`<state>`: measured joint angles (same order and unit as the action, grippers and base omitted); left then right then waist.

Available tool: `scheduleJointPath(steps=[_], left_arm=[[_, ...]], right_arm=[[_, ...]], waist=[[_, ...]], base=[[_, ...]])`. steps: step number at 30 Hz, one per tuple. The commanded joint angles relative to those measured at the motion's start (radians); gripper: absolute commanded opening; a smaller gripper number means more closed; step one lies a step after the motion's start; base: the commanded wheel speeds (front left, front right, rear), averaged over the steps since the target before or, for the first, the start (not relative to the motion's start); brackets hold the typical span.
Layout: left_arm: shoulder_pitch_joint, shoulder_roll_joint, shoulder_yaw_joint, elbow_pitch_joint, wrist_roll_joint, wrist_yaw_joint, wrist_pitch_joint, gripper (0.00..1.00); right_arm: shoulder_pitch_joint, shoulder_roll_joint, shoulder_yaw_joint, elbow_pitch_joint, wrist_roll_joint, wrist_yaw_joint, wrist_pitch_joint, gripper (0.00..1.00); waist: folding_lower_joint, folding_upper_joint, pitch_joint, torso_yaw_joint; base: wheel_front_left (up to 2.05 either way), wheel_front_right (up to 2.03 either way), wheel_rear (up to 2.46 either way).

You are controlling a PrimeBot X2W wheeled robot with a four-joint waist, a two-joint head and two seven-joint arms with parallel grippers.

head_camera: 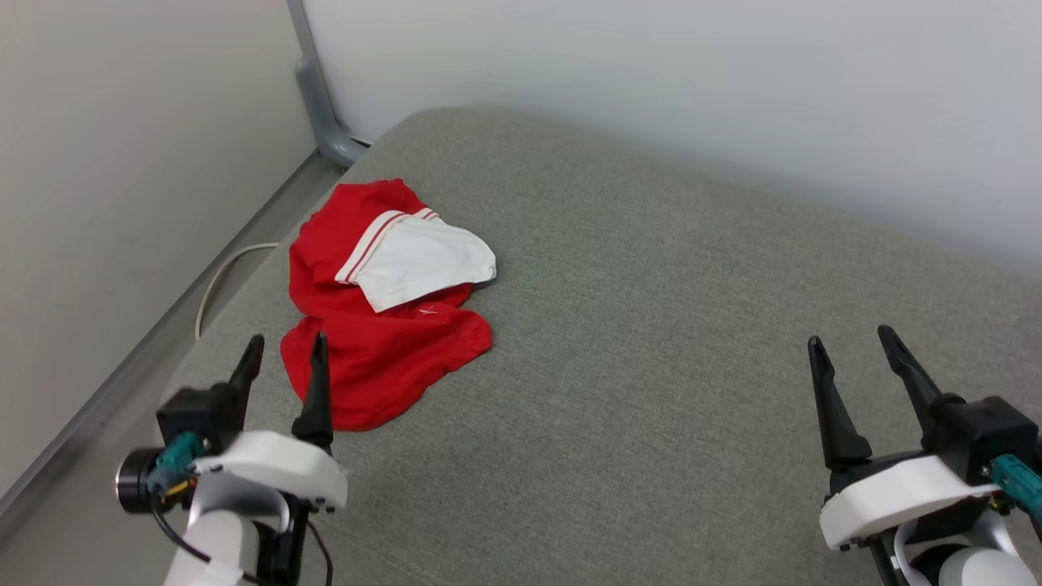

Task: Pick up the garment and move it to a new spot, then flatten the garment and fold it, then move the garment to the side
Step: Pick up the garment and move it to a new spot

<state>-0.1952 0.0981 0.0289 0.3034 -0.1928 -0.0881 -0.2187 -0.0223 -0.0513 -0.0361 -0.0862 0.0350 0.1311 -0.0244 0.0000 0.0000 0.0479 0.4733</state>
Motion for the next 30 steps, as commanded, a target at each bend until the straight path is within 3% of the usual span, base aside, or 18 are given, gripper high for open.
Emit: scheduleJointPath(steps=[1,9,17,20,21,30], left_arm=[[-0.050,0.012,0.002,0.010,-0.010,-0.006,0.016,1.00],[-0.314,0.076,0.024,0.135,-0.126,-0.032,0.168,1.00],[-0.540,0.214,-0.037,0.296,-0.257,-0.042,0.420,1.00],[-0.576,0.255,-0.066,0.331,-0.289,-0.043,0.490,1.00],[-0.605,0.296,-0.106,0.359,-0.313,-0.043,0.557,1.00],[-0.653,0.372,-0.193,0.463,-0.434,-0.042,0.749,1.00]], right_arm=[[-0.024,0.001,0.002,-0.010,-0.002,-0.001,0.007,1.00],[-0.101,0.001,0.016,-0.058,-0.048,-0.001,0.043,1.00],[-0.165,-0.001,0.026,-0.081,-0.058,-0.001,0.054,1.00],[-0.181,-0.001,0.031,-0.079,-0.049,-0.001,0.056,1.00],[-0.196,-0.001,0.040,-0.081,-0.044,-0.001,0.057,1.00],[-0.232,-0.015,0.045,-0.080,-0.044,-0.001,0.065,1.00]], waist=[[0.0000,0.0000,0.038,-0.016],[0.0000,0.0000,0.195,-0.084],[0.0000,0.0000,0.337,-0.151],[0.0000,0.0000,0.366,-0.166],[0.0000,0.0000,0.397,-0.183],[0.0000,0.0000,0.483,-0.221]], base=[[0.00,0.00,0.00],[0.00,0.00,0.00],[0.00,0.00,0.00],[0.00,0.00,0.00],[0.00,0.00,0.00],[0.00,0.00,0.00]])
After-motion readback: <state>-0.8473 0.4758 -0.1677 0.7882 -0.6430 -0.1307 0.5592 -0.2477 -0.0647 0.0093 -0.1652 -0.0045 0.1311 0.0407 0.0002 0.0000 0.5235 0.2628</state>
